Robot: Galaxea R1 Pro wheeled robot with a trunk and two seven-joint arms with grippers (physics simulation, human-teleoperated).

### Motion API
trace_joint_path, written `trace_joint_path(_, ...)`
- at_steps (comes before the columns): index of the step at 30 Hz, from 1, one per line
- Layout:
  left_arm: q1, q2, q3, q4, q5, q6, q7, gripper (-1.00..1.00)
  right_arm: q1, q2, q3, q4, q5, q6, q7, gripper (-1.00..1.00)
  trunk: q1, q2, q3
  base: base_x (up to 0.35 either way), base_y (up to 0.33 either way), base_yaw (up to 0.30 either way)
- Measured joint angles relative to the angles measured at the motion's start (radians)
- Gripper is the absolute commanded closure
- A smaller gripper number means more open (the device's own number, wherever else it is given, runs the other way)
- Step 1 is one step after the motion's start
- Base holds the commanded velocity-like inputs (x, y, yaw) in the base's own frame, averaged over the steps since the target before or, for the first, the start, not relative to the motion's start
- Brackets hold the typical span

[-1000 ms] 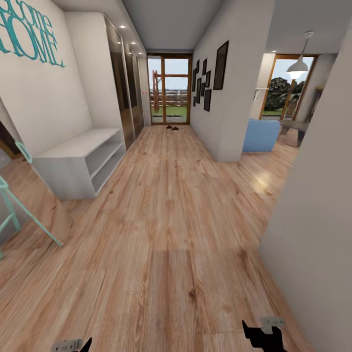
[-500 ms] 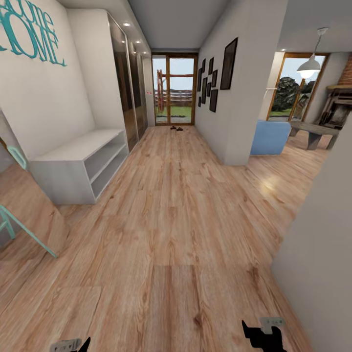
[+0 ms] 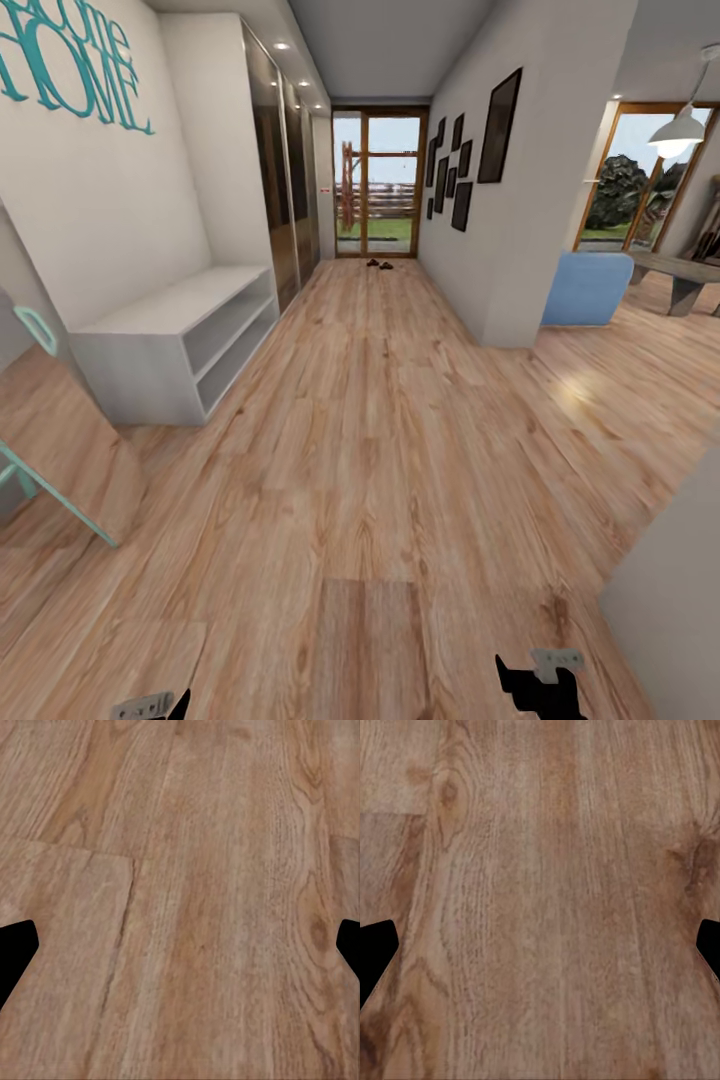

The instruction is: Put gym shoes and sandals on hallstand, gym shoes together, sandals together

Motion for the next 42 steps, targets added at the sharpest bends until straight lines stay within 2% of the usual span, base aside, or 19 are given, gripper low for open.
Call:
trace_joint_path(35, 0.000, -0.008, -0.009, -0.001, -0.001, -0.006, 0.000, -1.00, 0.000, -0.001, 0.000, -0.001, -0.004, 0.000, -0.003, -1.00, 0.000, 0.000, 0.000, 0.339, 0.000, 0.001)
trace_joint_path(42, 0.000, -0.020, -0.011, -0.001, -0.002, -0.006, 0.000, -1.00, 0.000, -0.001, 0.000, -0.001, -0.004, 0.000, -0.003, -1.00, 0.000, 0.000, 0.000, 0.339, 0.000, 0.000)
